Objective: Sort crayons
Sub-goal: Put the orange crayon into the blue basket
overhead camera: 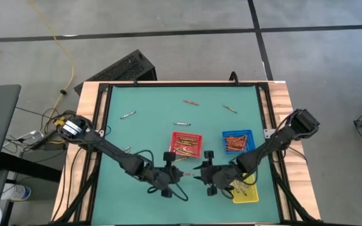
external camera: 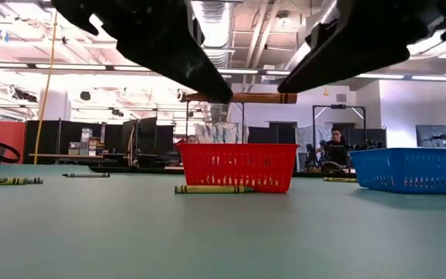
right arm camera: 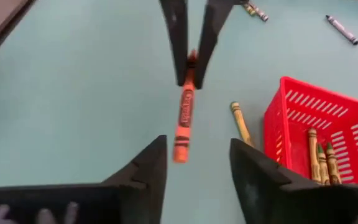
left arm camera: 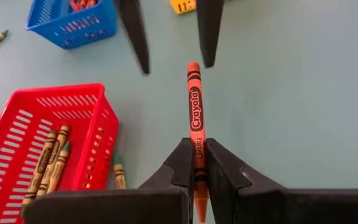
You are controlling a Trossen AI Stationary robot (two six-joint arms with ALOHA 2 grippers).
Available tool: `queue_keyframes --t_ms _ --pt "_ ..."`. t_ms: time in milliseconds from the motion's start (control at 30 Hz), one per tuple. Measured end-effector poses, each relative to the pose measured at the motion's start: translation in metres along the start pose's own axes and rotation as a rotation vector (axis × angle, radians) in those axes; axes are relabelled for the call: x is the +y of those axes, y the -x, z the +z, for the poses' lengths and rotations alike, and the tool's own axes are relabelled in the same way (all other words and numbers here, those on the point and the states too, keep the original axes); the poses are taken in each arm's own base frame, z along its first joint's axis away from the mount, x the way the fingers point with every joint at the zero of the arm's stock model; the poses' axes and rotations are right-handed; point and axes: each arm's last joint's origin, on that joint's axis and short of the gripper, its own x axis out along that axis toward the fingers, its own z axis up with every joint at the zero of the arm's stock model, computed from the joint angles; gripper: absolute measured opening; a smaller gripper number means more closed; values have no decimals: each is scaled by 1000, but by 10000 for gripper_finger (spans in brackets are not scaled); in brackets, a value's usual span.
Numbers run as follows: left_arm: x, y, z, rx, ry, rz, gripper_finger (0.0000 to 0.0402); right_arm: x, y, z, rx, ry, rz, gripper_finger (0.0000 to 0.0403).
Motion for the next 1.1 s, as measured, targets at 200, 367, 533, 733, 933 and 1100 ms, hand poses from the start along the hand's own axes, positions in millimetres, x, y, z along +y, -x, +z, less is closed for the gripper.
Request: queue_keyframes --t_ms 200,367,533,733,933,1100 --pt "0 0 1 -7 -1 1 9 -4 -7 -1 10 -16 -1 231" --pt "1 0 1 -12 -2 25 9 -8 -10 -2 16 -25 -14 236" --pt "1 0 1 -13 -2 43 9 -10 -11 -2 18 -27 -19 204" --pt "1 0 1 -14 -1 46 9 -10 -11 -2 18 -27 -19 129" --pt "2 0 1 -16 1 64 9 -10 -11 -3 30 -20 -21 52" --pt "1 0 1 -14 0 39 35 -10 -9 -2 30 -22 5 8"
